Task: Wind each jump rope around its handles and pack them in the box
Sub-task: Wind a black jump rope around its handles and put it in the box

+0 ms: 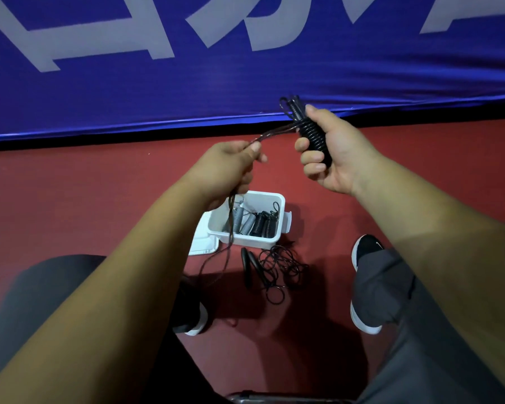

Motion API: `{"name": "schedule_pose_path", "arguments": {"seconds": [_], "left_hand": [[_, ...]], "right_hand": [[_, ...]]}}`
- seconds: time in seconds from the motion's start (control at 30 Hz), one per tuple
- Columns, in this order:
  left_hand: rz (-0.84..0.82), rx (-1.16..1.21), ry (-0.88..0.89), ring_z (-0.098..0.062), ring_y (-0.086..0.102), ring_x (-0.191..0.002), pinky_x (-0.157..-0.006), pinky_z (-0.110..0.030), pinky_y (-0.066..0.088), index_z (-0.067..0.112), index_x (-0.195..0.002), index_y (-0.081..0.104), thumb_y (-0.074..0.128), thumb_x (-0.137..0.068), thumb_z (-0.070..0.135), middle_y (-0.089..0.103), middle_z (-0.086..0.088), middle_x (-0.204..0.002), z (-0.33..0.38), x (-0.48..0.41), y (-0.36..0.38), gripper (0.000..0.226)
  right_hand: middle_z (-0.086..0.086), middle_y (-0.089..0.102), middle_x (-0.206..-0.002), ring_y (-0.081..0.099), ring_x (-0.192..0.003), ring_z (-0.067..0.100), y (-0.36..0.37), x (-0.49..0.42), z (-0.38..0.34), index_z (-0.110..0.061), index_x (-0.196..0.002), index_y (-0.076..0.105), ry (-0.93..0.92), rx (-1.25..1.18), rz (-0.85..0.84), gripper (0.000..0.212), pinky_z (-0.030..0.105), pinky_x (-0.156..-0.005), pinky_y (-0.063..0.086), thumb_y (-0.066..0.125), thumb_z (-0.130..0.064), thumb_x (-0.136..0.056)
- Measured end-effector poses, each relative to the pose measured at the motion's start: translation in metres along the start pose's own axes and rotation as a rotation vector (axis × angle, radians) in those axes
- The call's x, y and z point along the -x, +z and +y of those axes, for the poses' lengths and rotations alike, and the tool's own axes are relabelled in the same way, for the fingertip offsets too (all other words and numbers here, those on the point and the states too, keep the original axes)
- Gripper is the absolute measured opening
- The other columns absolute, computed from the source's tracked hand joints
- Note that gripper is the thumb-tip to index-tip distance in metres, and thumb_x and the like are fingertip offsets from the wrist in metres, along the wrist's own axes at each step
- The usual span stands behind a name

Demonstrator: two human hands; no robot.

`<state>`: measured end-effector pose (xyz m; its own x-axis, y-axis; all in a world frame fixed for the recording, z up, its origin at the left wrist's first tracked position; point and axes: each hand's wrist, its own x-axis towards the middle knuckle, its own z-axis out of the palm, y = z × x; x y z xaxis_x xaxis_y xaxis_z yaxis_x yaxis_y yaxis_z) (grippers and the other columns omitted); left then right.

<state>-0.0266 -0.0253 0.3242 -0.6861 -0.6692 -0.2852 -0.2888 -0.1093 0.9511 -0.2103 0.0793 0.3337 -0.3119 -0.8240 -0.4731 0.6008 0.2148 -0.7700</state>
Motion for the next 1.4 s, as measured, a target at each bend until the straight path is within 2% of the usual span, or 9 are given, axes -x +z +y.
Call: {"name": "schedule_pose_path", "arguments": {"seconds": [0.1, 0.27, 0.4, 0.6, 0.77, 1.0, 1.17, 1.33, 1.4], "left_hand": [[0.002, 0.161, 0.127, -0.013, 0.03, -0.059, -0.058, -0.028, 0.026, 0.009, -0.101, 0.069, 0.048, -0.111, 0.032, 0.034, 0.001, -0.067, 0.004, -0.004, -0.01, 0.033], [0.2, -0.176, 0.348, 0.0, 0.057, -0.078, -0.077, -0.024, 0.04, 0.002, -0.095, 0.072, 0.049, -0.111, 0.034, 0.075, 0.007, -0.098, 0.006, 0.008, -0.012, 0.043], [0.145, -0.3, 0.431, -0.008, 0.065, -0.092, -0.094, -0.03, 0.043, 0.026, -0.086, 0.078, 0.052, -0.11, 0.035, 0.077, -0.006, -0.094, 0.007, 0.015, -0.016, 0.036], [0.183, -0.702, 0.388, -0.015, 0.056, -0.105, -0.089, -0.026, 0.045, 0.034, -0.107, 0.08, 0.053, -0.108, 0.044, 0.067, 0.033, -0.081, -0.008, 0.008, -0.015, 0.029], [0.195, -0.735, 0.258, -0.025, 0.064, -0.076, -0.076, -0.045, 0.054, 0.022, -0.111, 0.077, 0.055, -0.107, 0.036, 0.072, -0.015, -0.086, -0.024, -0.01, -0.011, 0.027], [0.148, -0.768, 0.102, -0.016, 0.054, -0.062, -0.049, -0.016, 0.035, 0.011, -0.114, 0.076, 0.058, -0.107, 0.02, 0.075, -0.011, -0.091, -0.019, -0.019, -0.007, 0.021], [0.133, -0.77, 0.157, -0.014, 0.071, -0.079, -0.072, -0.023, 0.052, 0.009, -0.103, 0.079, 0.051, -0.098, -0.007, 0.074, -0.001, -0.082, -0.016, -0.015, -0.012, 0.033], [0.076, -0.529, 0.187, -0.034, 0.076, -0.089, -0.085, -0.049, 0.061, 0.013, -0.104, 0.081, 0.067, -0.095, 0.002, 0.079, -0.014, -0.096, -0.008, -0.01, -0.018, 0.02], [0.085, -0.454, 0.182, -0.033, 0.075, -0.089, -0.084, -0.042, 0.064, 0.012, -0.102, 0.081, 0.071, -0.097, 0.01, 0.079, -0.013, -0.094, -0.002, -0.008, -0.015, 0.012]], "right_hand": [[0.001, 0.063, -0.072, 0.05, -0.051, 0.012, -0.004, -0.006, 0.001, -0.021, -0.093, 0.062, -0.023, 0.052, 0.078, 0.038, 0.025, -0.048, 0.044, 0.059, -0.058, -0.103], [0.001, 0.07, -0.083, 0.059, -0.063, 0.011, -0.007, -0.002, 0.0, -0.019, -0.098, 0.067, 0.086, 0.153, -0.004, 0.04, 0.03, -0.061, 0.051, 0.054, -0.056, -0.106], [-0.006, 0.06, -0.077, 0.049, -0.056, 0.003, -0.008, 0.002, -0.009, -0.025, -0.098, 0.058, 0.101, 0.077, -0.04, 0.037, 0.015, -0.042, 0.03, 0.051, -0.06, -0.106], [-0.009, 0.049, -0.071, 0.031, -0.052, 0.002, -0.007, 0.01, -0.016, -0.031, -0.087, 0.051, 0.004, 0.034, -0.088, 0.043, 0.015, -0.038, 0.013, 0.061, -0.072, -0.095], [-0.007, 0.049, -0.072, 0.027, -0.052, 0.004, -0.002, 0.01, -0.007, -0.033, -0.089, 0.052, -0.008, 0.115, -0.181, 0.03, 0.016, -0.038, 0.013, 0.068, -0.057, -0.098], [-0.003, 0.048, -0.075, 0.027, -0.047, 0.003, -0.001, 0.011, 0.003, -0.028, -0.094, 0.045, 0.101, 0.225, -0.399, 0.021, 0.017, -0.038, 0.011, 0.058, -0.04, -0.104], [-0.001, 0.046, -0.073, 0.029, -0.045, 0.002, -0.001, 0.017, 0.008, -0.021, -0.101, 0.047, 0.188, 0.357, -0.511, 0.017, 0.018, -0.039, 0.01, 0.059, -0.033, -0.099], [0.004, 0.051, -0.075, 0.031, -0.046, 0.004, -0.001, 0.018, 0.018, -0.009, -0.121, 0.058, 0.38, 0.565, -0.63, 0.03, 0.019, -0.038, 0.011, 0.063, -0.028, -0.098], [0.007, 0.05, -0.077, 0.031, -0.047, 0.006, -0.001, 0.017, 0.023, -0.017, -0.128, 0.064, 0.447, 0.64, -0.627, 0.027, 0.016, -0.039, 0.012, 0.06, -0.024, -0.102]]}}
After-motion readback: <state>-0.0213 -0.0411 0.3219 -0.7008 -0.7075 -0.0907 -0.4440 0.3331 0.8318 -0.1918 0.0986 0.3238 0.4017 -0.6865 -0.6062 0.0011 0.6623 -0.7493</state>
